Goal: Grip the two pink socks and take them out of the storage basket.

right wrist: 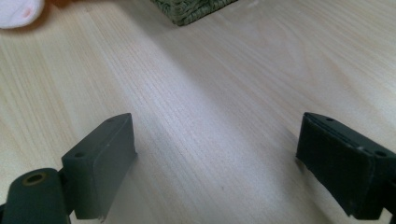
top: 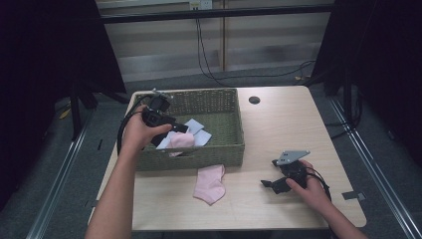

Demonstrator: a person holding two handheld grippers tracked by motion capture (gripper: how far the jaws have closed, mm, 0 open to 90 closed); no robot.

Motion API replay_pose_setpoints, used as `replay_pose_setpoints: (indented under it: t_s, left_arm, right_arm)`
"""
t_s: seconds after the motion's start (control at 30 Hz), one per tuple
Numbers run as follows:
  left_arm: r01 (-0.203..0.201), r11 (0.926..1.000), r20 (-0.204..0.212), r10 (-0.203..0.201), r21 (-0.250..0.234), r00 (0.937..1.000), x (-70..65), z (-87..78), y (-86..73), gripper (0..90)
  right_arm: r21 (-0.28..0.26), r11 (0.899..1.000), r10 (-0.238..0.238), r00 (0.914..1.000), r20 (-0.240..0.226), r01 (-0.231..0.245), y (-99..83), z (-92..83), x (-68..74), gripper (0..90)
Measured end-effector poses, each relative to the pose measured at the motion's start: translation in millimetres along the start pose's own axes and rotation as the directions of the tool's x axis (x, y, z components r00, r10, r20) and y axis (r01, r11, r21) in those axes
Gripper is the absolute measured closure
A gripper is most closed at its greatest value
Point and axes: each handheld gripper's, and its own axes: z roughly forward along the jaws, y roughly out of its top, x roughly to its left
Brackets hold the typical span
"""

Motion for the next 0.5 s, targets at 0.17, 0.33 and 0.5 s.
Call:
replay_pose_setpoints:
  t_s: [0.17,0.33,0.5]
  left_arm:
    - [0.004,0.9998,-0.004,-0.003,0.017,1.0,5.1,4.1,-0.1,31.7]
    - [-0.008,0.9996,-0.01,0.009,0.026,0.9999,8.5,6.3,5.6,31.6]
    - [-0.004,0.9989,-0.015,0.005,0.046,0.9999,14.6,15.0,9.0,31.7]
  right_arm:
    - [0.0,1.0,0.0,1.0,0.0,0.0,0.0,0.0,0.0,10.7]
    - [0.0,1.0,0.0,1.0,0.0,0.0,0.0,0.0,0.0,10.7]
    - [0.0,1.0,0.001,1.0,0.0,-0.001,0.0,0.0,0.0,10.7]
